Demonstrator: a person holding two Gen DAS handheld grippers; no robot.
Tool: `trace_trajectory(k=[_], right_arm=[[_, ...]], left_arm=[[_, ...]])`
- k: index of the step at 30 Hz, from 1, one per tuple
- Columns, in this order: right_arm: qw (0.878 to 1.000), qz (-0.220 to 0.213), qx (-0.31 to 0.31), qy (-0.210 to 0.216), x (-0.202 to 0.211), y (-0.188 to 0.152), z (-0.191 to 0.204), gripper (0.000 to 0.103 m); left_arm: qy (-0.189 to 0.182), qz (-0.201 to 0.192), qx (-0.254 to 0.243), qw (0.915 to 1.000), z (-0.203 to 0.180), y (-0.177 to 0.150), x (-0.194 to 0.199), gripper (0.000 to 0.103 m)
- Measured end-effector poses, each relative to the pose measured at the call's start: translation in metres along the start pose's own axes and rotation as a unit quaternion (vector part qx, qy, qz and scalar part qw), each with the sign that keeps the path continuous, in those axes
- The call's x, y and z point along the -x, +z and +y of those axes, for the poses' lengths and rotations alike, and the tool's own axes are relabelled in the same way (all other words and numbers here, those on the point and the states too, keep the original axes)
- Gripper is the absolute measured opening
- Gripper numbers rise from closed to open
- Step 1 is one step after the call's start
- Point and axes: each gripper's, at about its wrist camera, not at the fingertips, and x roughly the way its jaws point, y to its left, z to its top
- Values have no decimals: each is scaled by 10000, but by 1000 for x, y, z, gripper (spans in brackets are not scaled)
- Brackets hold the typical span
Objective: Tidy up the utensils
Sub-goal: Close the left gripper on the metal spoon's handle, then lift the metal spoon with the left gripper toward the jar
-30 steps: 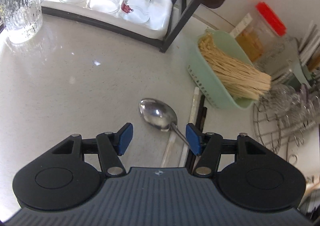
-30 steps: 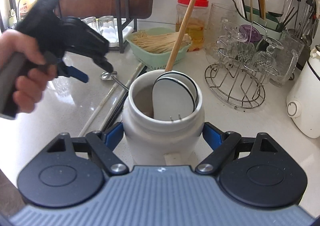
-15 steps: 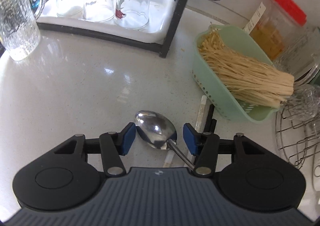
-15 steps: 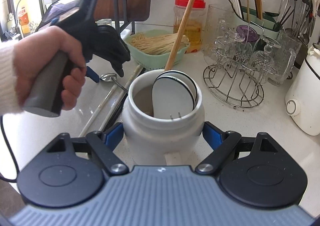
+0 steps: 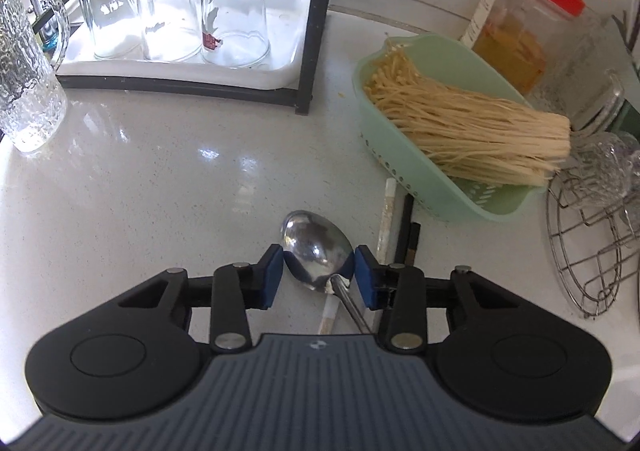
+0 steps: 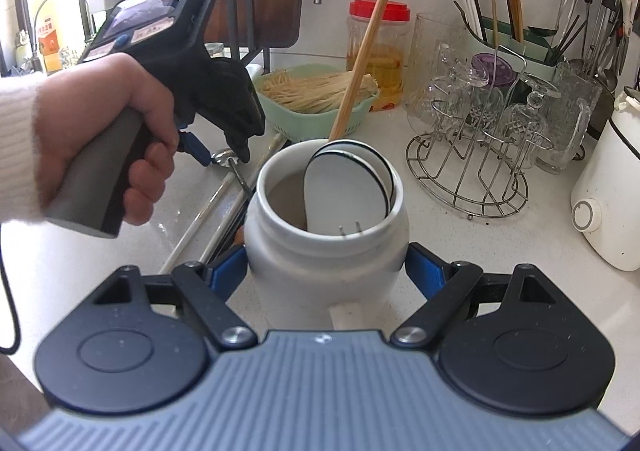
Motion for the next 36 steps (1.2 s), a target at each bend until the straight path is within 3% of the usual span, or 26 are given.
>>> trace_trajectory(k=[17, 24, 25, 26, 30, 36], right_arm=[[9999, -49, 103, 45, 0, -1, 0, 88], [9999, -98, 111, 43, 1, -2, 1, 88], [9999, -107, 113, 39, 1, -2, 2, 88], [9999, -116, 108, 36, 1, -2, 2, 88], [9998, -168, 107, 27, 1, -4, 3, 88], [9998, -147, 146, 41, 0, -2, 2, 88]], left_arm=[[-502, -262, 82, 9984, 19, -18, 45, 40], [-704, -488, -158, 9962, 14, -24, 74, 38], [-757, -505, -203, 9956, 14, -25, 77, 9], [-786, -469, -259, 9955, 13, -26, 81, 2], [-828, -509, -417, 9944, 10, -32, 89, 2], [-834, -356, -183, 9957, 25, -38, 83, 2]])
